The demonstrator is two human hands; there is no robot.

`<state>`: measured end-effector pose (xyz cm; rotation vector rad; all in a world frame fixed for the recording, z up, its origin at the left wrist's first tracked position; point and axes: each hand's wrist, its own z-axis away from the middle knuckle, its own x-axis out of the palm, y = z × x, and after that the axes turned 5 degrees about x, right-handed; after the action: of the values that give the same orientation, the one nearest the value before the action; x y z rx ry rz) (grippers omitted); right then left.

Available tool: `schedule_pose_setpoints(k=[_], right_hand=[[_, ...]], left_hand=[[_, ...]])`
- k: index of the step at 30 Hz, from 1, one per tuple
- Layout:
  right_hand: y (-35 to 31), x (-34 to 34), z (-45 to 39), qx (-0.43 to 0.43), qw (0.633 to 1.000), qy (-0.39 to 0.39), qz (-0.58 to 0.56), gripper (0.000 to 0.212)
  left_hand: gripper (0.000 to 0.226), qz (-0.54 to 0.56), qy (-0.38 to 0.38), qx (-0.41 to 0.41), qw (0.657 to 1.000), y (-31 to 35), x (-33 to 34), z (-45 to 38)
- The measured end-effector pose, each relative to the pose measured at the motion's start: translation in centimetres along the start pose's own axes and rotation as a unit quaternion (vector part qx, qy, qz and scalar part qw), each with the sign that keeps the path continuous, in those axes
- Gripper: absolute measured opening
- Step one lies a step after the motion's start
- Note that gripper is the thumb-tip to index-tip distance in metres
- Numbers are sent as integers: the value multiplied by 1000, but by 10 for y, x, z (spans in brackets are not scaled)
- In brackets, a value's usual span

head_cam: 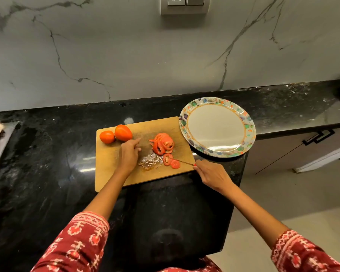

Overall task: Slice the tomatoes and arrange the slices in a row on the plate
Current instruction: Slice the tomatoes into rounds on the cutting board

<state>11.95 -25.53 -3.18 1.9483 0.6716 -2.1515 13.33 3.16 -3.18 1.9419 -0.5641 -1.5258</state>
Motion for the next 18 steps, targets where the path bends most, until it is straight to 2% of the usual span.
schedule_pose_setpoints(k=[3,6,18], right_hand=[[16,2,8,-54,997,-27,48,40],[23,1,3,-110,988,-43,98,37],[4,3,-54,5,994,-47,98,38]], left_hand=[[38,-8,8,-1,1000,-5,0,11],[37,-3,5,0,1000,-5,2,16],[34,-10,15,2,1000,-10,0,17]])
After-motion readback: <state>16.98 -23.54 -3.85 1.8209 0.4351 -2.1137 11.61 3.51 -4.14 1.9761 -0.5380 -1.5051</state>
